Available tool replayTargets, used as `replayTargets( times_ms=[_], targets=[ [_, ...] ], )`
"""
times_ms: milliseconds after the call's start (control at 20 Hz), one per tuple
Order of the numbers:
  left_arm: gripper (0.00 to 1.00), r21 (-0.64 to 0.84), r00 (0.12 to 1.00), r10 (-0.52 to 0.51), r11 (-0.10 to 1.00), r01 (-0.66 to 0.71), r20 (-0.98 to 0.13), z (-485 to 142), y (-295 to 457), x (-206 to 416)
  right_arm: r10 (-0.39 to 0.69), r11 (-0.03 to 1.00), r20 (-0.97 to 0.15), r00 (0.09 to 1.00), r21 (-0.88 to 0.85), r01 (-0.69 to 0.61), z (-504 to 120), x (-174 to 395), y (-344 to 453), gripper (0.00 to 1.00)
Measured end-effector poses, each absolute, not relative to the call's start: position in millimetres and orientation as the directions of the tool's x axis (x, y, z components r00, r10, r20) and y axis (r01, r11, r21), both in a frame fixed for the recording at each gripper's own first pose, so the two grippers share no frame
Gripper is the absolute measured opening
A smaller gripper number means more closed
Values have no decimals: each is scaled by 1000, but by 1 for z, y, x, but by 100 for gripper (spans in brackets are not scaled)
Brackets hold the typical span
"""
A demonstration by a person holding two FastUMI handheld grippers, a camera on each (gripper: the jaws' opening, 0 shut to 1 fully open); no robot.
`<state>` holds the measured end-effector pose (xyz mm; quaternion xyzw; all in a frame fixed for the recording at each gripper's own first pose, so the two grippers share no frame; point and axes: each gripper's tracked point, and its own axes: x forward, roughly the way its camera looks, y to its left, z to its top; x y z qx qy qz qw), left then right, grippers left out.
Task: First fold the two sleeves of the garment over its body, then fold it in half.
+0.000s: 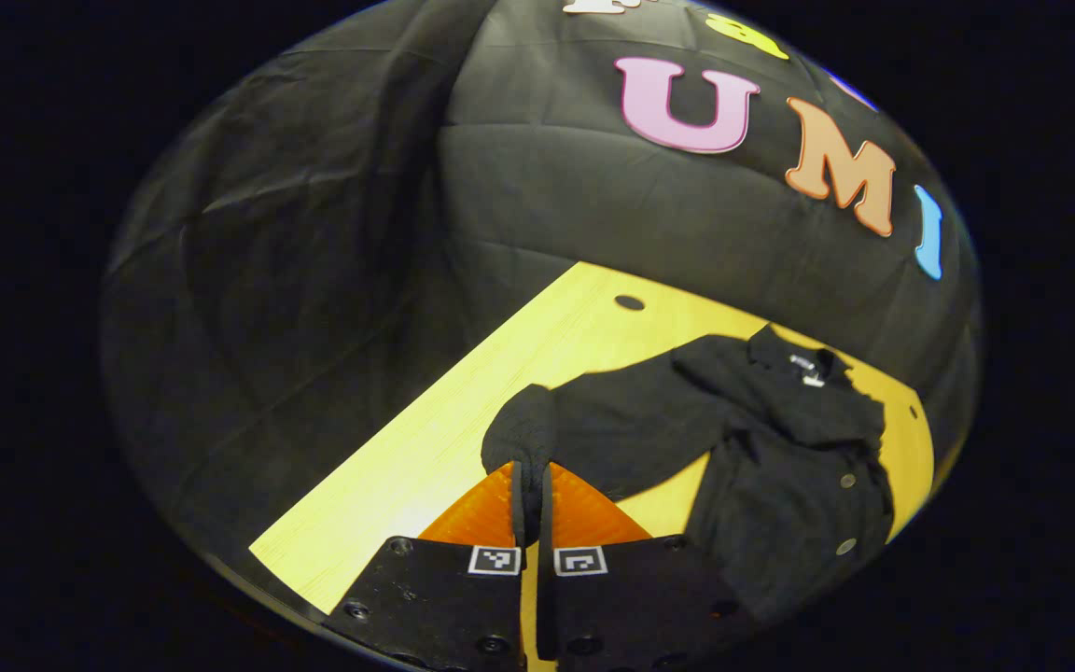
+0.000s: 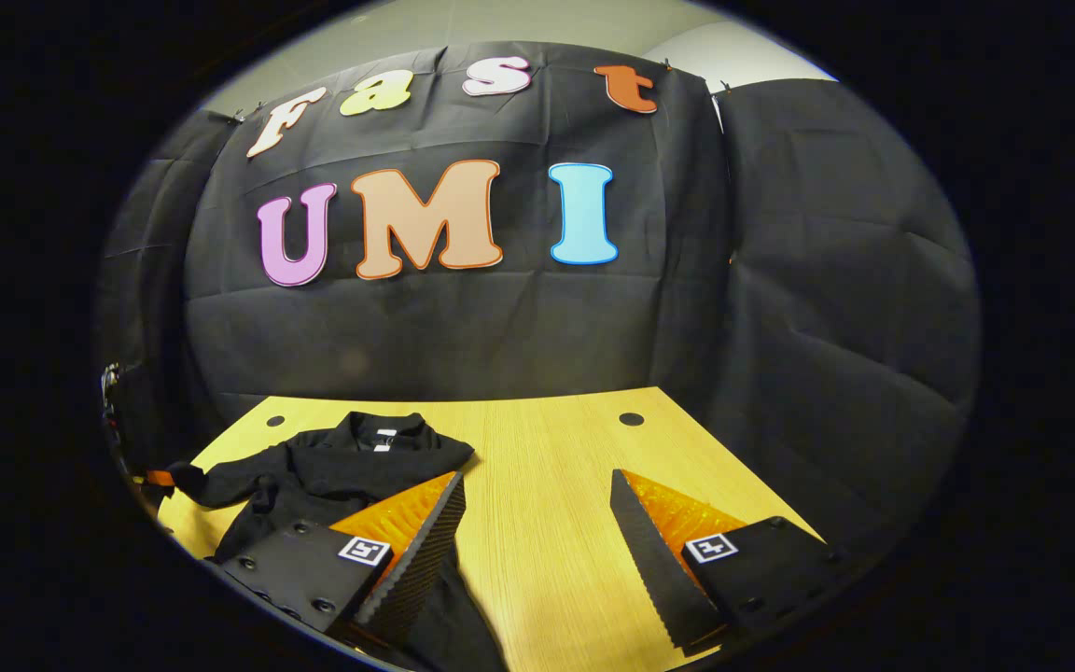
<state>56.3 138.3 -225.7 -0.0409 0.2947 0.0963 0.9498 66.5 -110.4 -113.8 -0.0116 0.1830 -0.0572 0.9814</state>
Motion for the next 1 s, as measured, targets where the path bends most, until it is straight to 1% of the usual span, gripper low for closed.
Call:
replayTargets(
  times_ms=[150,300,500,750,900,1000],
  targets=[
    [0,-57,850,80,990,-128,-521,-198,93,86,-123,992,-368,922,-49,113,-119,66,-115,99],
    [0,-74,873,-20,997,-18,-487,-183,37,110,-135,991,-361,923,-37,130,-118,67,-124,99],
    [0,-37,880,-144,989,143,-453,-167,-39,137,-160,986,-363,918,-23,163,-120,65,-141,98],
    [0,6,857,-283,949,316,-431,-159,-128,155,-185,981,-372,910,-11,195,-120,62,-166,99],
    [0,16,837,-340,924,382,-428,-162,-172,163,-189,977,-373,909,24,213,-121,56,-171,99],
    [0,25,823,-360,911,412,-439,-170,-197,169,-186,973,-377,907,61,225,-124,52,-171,98]
  ],
)
